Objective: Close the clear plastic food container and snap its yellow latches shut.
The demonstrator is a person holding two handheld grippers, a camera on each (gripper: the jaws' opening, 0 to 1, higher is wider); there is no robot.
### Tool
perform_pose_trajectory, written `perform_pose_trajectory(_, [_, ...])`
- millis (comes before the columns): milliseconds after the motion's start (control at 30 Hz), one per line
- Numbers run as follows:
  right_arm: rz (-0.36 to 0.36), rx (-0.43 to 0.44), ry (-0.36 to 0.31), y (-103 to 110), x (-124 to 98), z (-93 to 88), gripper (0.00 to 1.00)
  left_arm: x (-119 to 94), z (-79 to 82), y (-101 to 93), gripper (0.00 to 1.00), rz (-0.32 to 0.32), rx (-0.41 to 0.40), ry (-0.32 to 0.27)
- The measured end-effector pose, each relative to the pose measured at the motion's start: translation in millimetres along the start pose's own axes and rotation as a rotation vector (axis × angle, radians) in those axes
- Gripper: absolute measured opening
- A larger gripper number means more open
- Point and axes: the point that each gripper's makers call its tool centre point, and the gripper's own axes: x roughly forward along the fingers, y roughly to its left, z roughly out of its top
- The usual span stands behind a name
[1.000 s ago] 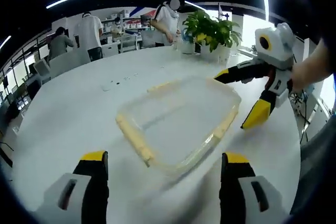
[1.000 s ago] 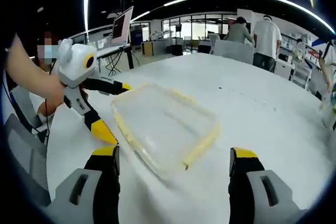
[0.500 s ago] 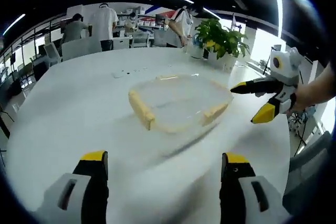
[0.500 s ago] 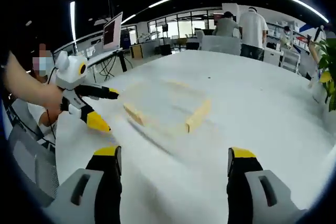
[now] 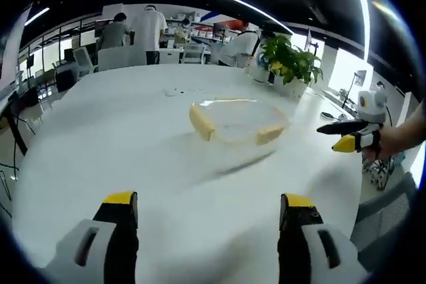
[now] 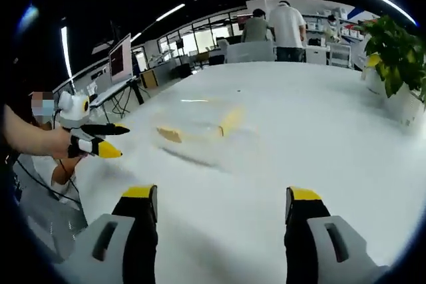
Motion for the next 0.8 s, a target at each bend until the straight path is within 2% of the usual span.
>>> perform_pose_trajectory(67, [-0.012,0.019,0.002,0,-8,-1.5,0.75,-7,-4.3,1.6,0.85,-0.003,-0.047,-0.007])
perform_pose_trajectory(167, [-0.048,0.033,-0.01,-3,-20,-3.0,0.75,-19,-9.9,4.5,0.85,0.016,-0.052,0.005])
perform_pose_trajectory(300, [-0.077,0.099,-0.034,-4,-36,-4.0,0.76,-37,-12.0,4.9,0.85,0.029,-0.103,-0.008])
perform_pose_trajectory(367, [-0.077,0.105,-0.044,0,-44,-4.4,0.77,-49,-10.3,2.3,0.85,0.026,-0.118,-0.029])
perform_pose_trajectory(467, [-0.086,0.125,-0.061,3,-56,-4.6,0.77,-65,-16.0,-1.7,0.85,0.035,-0.13,-0.023])
perform_pose_trajectory(533, [-0.089,0.168,-0.084,3,-66,-4.0,0.77,-75,-18.4,-2.7,0.85,0.039,-0.168,-0.044])
perform_pose_trajectory(567, [-0.089,0.192,-0.089,5,-71,-4.8,0.77,-82,-20.1,-4.8,0.85,0.05,-0.228,-0.049])
perform_pose_trajectory(600, [-0.075,0.215,-0.085,9,-75,-6.0,0.75,-87,-20.8,-4.0,0.85,0.061,-0.248,-0.056])
perform_pose_trajectory(667, [-0.076,0.219,-0.096,13,-84,-6.8,0.75,-95,-25.7,-2.5,0.84,0.071,-0.239,-0.071])
perform_pose_trajectory(800, [-0.08,0.249,-0.124,18,-99,-10.6,0.77,-114,-33.3,-8.7,0.83,0.08,-0.305,-0.09])
